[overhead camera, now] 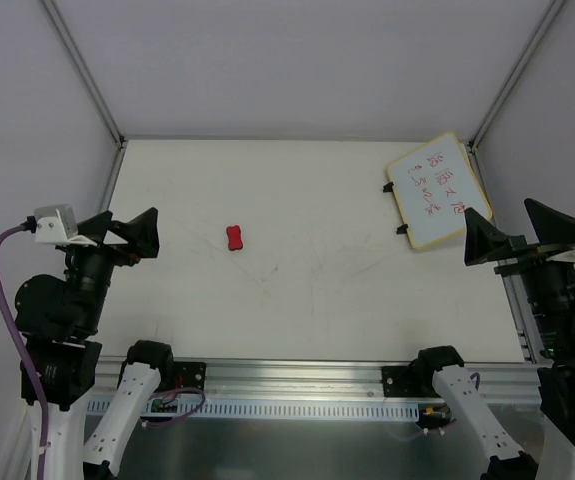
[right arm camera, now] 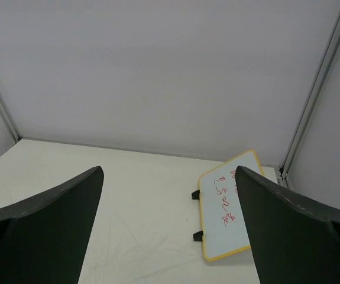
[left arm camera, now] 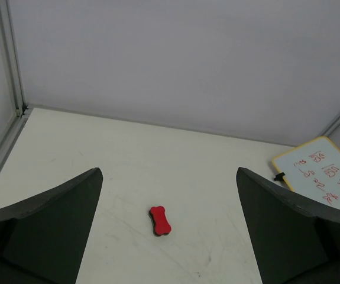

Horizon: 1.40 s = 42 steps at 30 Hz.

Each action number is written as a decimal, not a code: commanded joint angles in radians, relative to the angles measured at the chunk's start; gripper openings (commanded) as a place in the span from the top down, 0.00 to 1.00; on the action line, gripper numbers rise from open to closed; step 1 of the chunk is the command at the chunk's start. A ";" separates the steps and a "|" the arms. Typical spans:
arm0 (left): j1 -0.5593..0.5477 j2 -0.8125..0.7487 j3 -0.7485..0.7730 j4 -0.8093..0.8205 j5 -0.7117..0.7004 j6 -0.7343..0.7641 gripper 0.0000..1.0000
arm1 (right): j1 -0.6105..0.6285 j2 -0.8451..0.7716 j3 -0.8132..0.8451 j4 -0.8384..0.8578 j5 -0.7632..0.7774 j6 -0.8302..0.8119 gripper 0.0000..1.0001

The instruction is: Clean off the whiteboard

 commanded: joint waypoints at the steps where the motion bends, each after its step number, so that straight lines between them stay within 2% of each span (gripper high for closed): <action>1: -0.008 0.014 -0.007 0.005 -0.003 -0.018 0.01 | -0.005 0.027 -0.008 0.030 -0.003 0.020 0.01; 3: -0.008 0.015 -0.015 0.005 0.000 -0.022 0.01 | -0.005 0.038 -0.016 0.027 -0.022 0.022 0.01; 7: -0.007 0.026 -0.046 0.004 0.009 -0.034 0.01 | -0.005 0.082 -0.054 0.028 -0.165 0.055 0.01; 12: -0.008 0.046 -0.092 0.001 0.025 -0.062 0.01 | -0.005 0.153 -0.157 0.049 -0.208 0.122 0.01; 18: -0.008 0.057 -0.158 -0.002 0.074 -0.119 0.01 | -0.008 0.235 -0.357 0.117 -0.046 0.180 0.01; 22: -0.008 0.054 -0.202 -0.002 0.134 -0.160 0.01 | -0.041 0.320 -0.424 0.162 -0.038 0.195 0.01; 27: -0.008 0.046 -0.264 -0.004 0.187 -0.192 0.01 | -0.185 0.415 -0.450 0.178 -0.003 0.175 0.01; 32: -0.008 0.035 -0.291 -0.005 0.200 -0.191 0.01 | -0.464 0.493 -0.467 0.220 -0.090 0.200 0.01; 35: -0.008 0.034 -0.296 -0.005 0.198 -0.180 0.01 | -0.573 0.570 -0.458 0.252 -0.176 0.200 0.01; 37: -0.008 0.035 -0.297 -0.005 0.201 -0.177 0.01 | -0.619 0.614 -0.467 0.322 -0.252 0.215 0.04; 42: -0.008 0.040 -0.297 -0.005 0.206 -0.176 0.01 | -0.709 0.717 -0.464 0.433 -0.325 0.192 0.09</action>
